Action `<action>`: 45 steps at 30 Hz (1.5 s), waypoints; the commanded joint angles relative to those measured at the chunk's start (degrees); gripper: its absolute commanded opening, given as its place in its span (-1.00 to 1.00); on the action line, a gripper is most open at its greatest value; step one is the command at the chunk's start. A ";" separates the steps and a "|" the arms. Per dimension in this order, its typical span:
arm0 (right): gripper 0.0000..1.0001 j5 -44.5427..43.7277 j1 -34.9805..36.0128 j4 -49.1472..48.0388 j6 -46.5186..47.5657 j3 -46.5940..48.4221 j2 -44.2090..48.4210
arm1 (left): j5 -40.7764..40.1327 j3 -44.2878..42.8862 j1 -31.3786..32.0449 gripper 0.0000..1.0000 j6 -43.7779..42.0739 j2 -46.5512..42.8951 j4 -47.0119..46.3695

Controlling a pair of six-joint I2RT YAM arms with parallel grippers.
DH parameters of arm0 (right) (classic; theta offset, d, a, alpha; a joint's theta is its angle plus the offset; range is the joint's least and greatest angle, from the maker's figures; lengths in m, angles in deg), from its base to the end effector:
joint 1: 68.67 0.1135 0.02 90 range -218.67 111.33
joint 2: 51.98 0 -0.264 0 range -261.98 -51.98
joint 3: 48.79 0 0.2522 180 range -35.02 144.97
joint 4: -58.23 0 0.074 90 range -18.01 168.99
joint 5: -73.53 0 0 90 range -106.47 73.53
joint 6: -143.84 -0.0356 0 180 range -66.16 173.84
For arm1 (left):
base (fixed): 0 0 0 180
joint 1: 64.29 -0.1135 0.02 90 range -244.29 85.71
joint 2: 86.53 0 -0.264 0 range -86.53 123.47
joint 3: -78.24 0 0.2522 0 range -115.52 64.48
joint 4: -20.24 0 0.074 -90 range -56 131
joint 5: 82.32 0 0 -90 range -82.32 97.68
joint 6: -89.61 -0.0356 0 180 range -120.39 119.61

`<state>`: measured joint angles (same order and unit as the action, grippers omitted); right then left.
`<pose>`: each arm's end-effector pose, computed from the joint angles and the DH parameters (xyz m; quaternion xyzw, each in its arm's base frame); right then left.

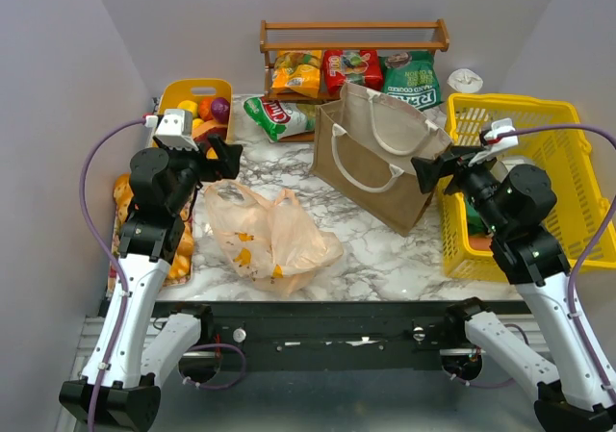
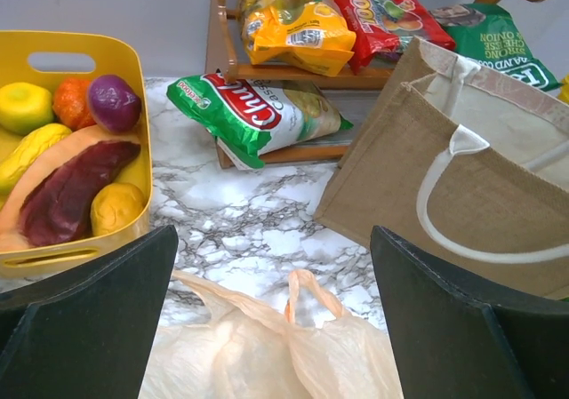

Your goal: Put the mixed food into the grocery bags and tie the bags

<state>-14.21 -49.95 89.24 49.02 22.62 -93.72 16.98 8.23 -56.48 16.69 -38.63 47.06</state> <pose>0.1432 0.0500 0.4115 -0.1002 0.7083 0.1563 0.6811 0.1829 -0.0309 0.3953 -0.0045 0.7352 -0.2037 0.6465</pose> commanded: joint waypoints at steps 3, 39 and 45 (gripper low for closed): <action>1.00 3.10 0.00 0.94 3.41 0.27 1.31 | 3.00 0.52 -0.43 0.98 -1.88 -0.96 -1.37; 0.27 -12.37 13.18 13.94 21.26 17.50 -35.25 | 14.17 -3.96 9.32 0.97 14.82 19.60 -7.52; -0.09 -5.26 13.18 16.75 19.24 18.99 -37.45 | 14.52 -3.43 9.32 0.98 15.70 18.55 -7.79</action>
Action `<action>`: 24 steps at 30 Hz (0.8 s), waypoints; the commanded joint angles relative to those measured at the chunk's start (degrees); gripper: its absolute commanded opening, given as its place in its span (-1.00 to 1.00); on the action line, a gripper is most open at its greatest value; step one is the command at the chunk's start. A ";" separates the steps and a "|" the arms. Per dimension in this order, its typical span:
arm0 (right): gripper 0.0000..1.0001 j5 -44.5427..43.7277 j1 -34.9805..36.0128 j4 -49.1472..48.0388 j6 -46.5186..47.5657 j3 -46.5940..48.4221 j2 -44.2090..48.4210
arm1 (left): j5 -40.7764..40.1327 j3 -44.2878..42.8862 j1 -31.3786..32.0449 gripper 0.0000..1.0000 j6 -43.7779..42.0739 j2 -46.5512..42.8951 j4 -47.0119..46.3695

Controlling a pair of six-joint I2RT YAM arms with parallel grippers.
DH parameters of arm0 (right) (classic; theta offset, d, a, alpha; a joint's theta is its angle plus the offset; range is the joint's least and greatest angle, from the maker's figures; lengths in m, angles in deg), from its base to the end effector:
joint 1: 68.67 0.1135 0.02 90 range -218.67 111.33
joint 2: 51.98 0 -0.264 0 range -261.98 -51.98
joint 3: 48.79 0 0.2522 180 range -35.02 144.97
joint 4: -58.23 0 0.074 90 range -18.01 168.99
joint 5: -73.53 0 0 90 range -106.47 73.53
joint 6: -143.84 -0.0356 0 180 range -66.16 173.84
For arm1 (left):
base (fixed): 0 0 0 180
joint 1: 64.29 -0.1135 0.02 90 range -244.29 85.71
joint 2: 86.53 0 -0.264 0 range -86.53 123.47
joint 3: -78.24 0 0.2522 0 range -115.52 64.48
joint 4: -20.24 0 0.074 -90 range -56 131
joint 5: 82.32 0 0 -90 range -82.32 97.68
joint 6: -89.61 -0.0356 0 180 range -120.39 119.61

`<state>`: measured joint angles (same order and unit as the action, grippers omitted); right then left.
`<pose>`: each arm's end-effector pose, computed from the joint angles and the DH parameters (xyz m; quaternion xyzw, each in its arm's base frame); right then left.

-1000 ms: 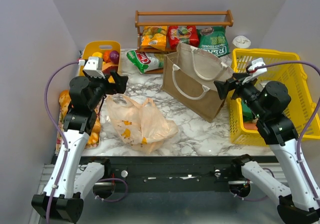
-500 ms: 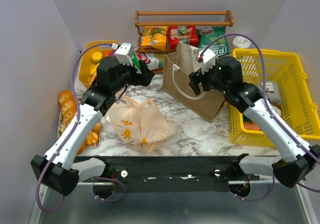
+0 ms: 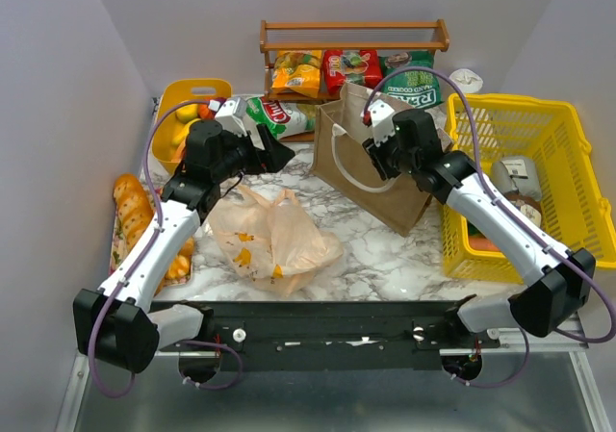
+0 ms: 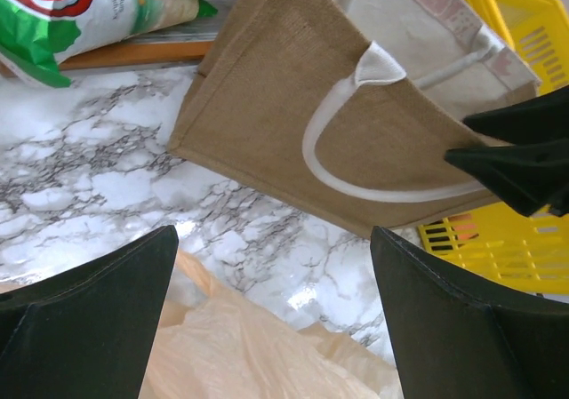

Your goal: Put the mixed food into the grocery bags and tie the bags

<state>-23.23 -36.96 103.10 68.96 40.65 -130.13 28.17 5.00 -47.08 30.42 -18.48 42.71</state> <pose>0.2610 0.1563 0.3608 -0.3240 0.8183 0.0167 0.4744 0.2590 -0.0933 0.3493 0.0109 0.7994 -0.3682 0.4746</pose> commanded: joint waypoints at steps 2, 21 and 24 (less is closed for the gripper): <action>-0.23 4.74 0.20 3.86 -1.14 1.31 -1.13 | 3.33 -0.11 -0.07 0.98 2.15 -1.78 -3.44; -0.99 5.01 18.65 0.62 -14.05 8.34 -5.78 | 8.43 0.42 0.10 0.98 7.34 3.83 -4.15; -0.99 5.01 19.80 0.00 -14.93 8.96 -6.58 | 7.72 -0.10 0.28 0.97 6.72 5.16 -2.65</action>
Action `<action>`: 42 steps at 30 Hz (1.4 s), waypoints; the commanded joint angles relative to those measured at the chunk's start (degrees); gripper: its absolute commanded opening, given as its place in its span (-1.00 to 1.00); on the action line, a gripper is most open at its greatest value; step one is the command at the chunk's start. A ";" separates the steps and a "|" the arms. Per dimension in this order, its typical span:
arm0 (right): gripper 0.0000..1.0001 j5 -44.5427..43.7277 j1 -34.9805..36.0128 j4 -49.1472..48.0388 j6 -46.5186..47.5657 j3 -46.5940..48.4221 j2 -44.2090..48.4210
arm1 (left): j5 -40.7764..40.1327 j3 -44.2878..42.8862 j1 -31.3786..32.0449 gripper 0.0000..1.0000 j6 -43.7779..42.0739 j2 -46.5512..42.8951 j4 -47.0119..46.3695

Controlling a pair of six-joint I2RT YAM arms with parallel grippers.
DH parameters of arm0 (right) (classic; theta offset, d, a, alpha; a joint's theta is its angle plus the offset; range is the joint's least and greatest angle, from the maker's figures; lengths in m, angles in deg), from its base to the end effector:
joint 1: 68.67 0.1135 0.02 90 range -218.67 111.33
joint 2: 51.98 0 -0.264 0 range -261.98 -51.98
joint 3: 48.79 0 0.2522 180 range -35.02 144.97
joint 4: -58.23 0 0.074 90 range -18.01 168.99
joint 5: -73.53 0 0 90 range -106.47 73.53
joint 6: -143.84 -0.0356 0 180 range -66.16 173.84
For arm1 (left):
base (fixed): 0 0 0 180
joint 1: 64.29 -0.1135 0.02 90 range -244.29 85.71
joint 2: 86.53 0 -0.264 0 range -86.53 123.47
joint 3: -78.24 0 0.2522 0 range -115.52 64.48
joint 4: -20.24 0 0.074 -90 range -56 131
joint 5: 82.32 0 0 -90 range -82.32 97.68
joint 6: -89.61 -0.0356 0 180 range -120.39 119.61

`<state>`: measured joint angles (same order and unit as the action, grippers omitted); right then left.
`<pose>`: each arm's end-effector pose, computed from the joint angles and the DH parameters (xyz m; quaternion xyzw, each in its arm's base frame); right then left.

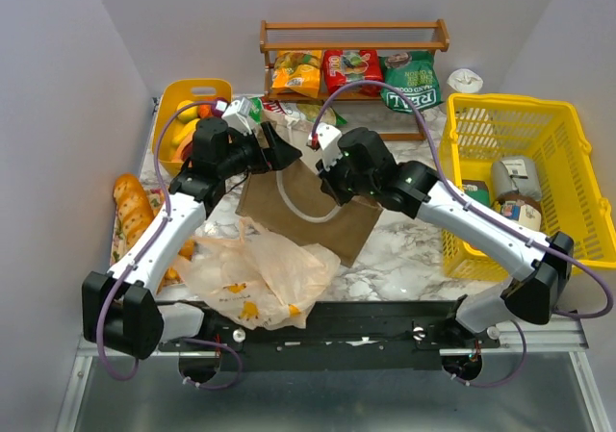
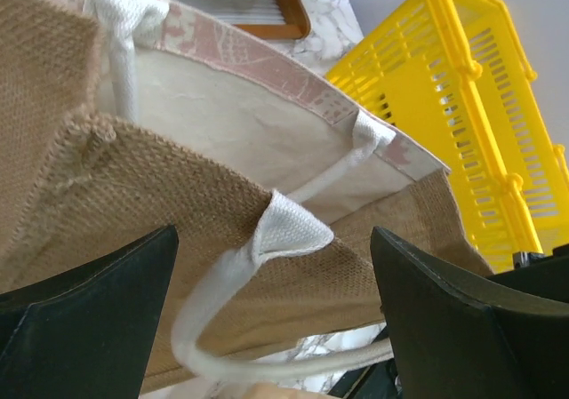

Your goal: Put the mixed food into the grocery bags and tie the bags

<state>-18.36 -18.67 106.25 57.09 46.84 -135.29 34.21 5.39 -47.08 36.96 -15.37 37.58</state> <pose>0.2096 0.2479 0.3656 -0.3920 0.7987 0.1675 0.4246 0.2711 -0.1006 0.3422 0.0009 0.7878 -0.4321 0.4389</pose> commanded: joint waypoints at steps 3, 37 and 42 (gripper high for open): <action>-0.99 -0.30 2.64 -3.59 -4.81 3.12 -1.86 | 1.51 -0.50 0.28 0.94 0.19 2.85 2.67; 0.78 10.67 12.13 -3.50 3.51 3.04 6.84 | 6.61 -6.38 -2.97 -1.00 -5.88 11.37 6.62; 0.82 19.72 16.62 -4.11 3.09 -0.82 4.65 | 6.35 -6.83 -4.64 -1.00 -7.63 11.29 8.28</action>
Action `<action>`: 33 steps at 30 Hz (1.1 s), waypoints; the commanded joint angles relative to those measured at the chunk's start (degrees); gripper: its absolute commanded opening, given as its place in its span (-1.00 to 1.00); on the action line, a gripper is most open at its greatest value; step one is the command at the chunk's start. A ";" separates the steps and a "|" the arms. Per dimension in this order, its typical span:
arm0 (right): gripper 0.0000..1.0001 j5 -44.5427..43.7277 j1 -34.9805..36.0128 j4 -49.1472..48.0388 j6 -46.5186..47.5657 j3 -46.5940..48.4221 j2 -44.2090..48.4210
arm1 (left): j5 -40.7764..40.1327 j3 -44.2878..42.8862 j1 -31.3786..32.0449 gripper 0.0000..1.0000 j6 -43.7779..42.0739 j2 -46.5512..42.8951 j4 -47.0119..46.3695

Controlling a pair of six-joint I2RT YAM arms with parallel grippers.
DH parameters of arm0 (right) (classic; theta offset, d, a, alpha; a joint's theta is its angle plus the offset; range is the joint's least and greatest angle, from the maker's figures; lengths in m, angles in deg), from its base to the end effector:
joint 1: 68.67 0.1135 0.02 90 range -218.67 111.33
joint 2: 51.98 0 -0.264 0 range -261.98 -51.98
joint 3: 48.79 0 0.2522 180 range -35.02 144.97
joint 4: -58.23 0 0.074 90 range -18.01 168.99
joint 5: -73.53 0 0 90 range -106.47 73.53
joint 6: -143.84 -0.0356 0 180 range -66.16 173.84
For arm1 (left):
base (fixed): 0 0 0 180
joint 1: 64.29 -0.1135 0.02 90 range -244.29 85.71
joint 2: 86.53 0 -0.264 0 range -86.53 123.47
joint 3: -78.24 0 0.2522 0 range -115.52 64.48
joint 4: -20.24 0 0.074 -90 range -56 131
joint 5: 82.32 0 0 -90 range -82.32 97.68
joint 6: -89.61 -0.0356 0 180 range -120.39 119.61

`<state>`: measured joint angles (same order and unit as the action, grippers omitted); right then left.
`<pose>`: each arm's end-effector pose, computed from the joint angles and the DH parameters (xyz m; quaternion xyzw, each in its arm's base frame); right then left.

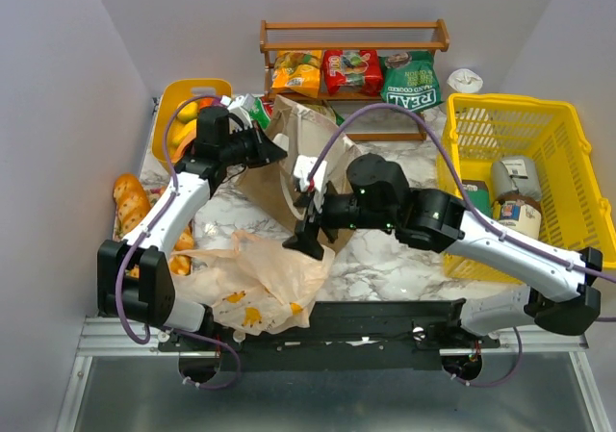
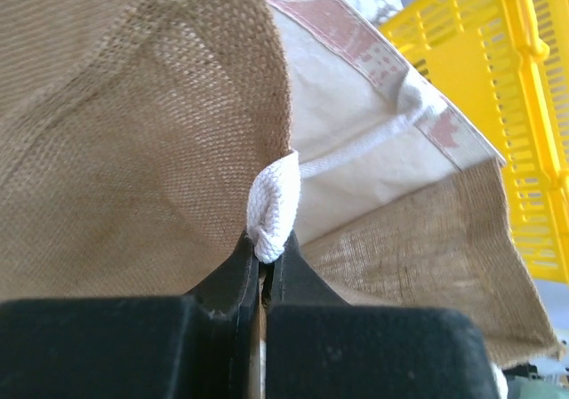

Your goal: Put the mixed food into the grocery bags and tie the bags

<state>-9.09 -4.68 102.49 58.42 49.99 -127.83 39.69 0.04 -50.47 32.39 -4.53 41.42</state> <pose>0.1229 0.2622 0.4280 -0.4942 0.6604 0.3251 0.4626 0.3153 -0.0970 0.3142 0.0127 0.8239 -0.4179 0.3825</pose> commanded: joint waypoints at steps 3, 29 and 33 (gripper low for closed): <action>0.82 12.22 4.74 -0.27 1.57 -6.34 -5.96 | 0.86 -1.56 -1.43 -1.00 -3.94 0.18 4.88; -0.99 -4.18 5.62 8.87 -1.94 -5.06 -7.06 | -2.38 -1.47 -1.52 -1.00 -7.80 -1.40 7.60; -0.99 -18.95 4.49 9.14 -0.10 0.49 2.69 | -10.02 -3.40 -2.05 -1.00 -13.06 -2.28 13.12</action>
<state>-12.24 0.61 110.99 57.35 42.58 -136.99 37.75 -0.73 -51.82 26.01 -4.99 46.56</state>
